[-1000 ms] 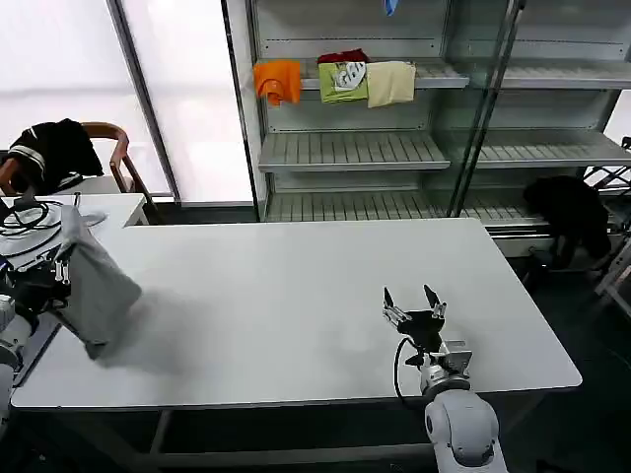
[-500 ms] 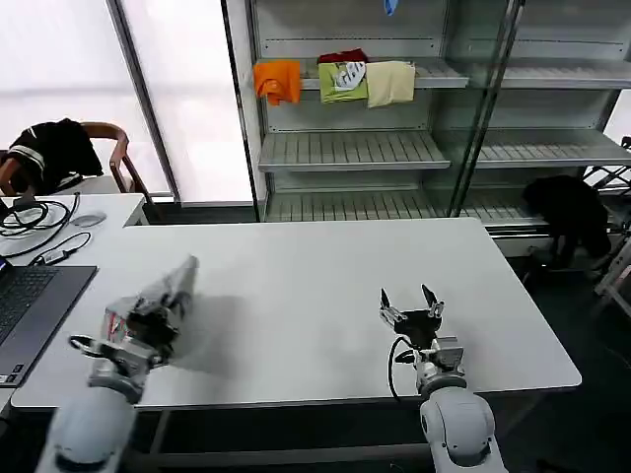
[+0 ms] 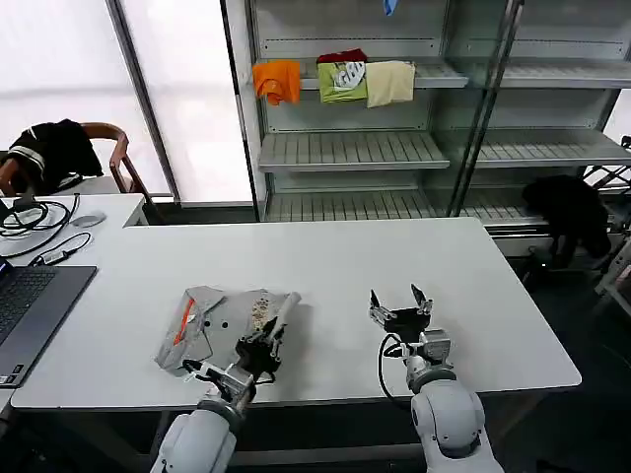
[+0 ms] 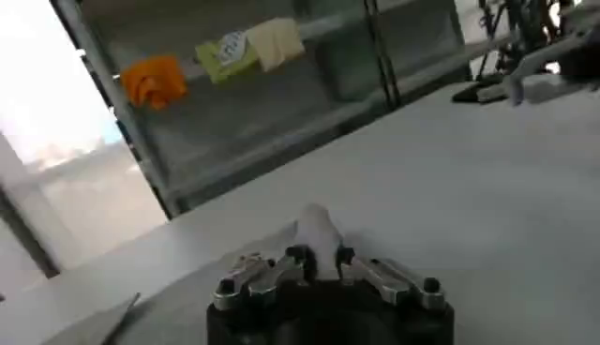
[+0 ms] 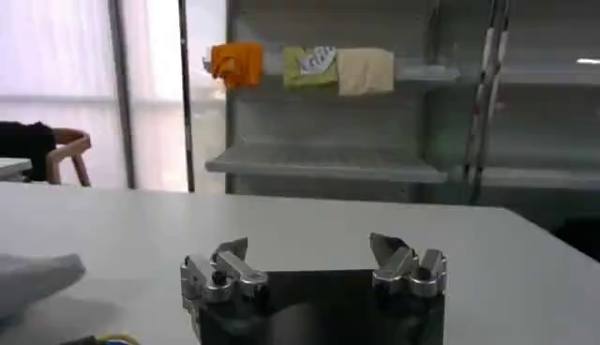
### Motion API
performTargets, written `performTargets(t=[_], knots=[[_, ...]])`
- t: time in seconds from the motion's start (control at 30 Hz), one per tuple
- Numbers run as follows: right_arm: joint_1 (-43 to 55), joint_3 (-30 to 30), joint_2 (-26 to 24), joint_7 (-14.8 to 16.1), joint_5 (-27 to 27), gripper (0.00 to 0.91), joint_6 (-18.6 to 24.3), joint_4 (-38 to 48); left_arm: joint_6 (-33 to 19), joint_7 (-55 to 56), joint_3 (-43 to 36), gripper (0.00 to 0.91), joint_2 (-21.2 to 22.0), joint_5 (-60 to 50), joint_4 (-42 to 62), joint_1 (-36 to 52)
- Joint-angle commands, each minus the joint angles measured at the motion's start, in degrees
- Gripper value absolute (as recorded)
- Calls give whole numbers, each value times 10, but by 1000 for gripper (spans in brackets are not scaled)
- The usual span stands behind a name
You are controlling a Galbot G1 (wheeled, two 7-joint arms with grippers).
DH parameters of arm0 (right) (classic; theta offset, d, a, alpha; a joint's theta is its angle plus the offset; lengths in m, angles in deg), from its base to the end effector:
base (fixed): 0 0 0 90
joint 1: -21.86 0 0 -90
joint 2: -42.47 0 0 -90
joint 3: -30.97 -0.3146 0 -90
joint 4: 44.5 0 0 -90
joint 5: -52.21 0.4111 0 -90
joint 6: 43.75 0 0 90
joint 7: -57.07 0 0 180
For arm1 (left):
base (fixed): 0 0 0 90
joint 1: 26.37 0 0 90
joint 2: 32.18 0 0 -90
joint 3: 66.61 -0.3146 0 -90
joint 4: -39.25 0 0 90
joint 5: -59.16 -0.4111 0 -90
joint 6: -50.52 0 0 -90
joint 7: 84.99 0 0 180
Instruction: Fold and organize the clothes.
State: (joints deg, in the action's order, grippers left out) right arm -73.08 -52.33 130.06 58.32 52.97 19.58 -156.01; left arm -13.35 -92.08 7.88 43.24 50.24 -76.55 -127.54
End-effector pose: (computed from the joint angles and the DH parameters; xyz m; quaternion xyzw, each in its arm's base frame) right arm 0.3642 0.0377 -0.1977 0.0717 -0.9933 0.0140 0.0896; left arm 0.3196 -0.0616 -0.2224 -0.1791 -0.9611 -0.1777 0.1124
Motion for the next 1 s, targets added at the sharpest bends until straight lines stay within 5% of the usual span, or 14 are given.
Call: performTargets(t=[0.03,0.2,0.4,0.6,0.9,0.93,0.97,1.0], knots=[[44,53,16,19,136,907,-65,41,-32,48,-57,907,24,143,-89,-2],[63,101,33,10,170,907,-66,81,-36,57,12,907,15,198,-154,1],[60,166,16,-38,295,907,-66,95,-38,36,193,907,-28,212,-136,18],[39,184,12,-47,309,907,-67,96,-70,10,325,907,-99,226,-2,32],[11,180,-3,-60,313,907,-67,82,-82,15,369,907,-139,294,130,34],[8,180,-3,-63,314,625,-67,81,-82,16,368,907,-138,297,135,31],[8,179,-3,-63,316,0,-67,82,-82,16,367,907,-136,298,135,30],[8,179,-2,-62,316,0,-67,82,-83,16,365,907,-134,297,135,28]])
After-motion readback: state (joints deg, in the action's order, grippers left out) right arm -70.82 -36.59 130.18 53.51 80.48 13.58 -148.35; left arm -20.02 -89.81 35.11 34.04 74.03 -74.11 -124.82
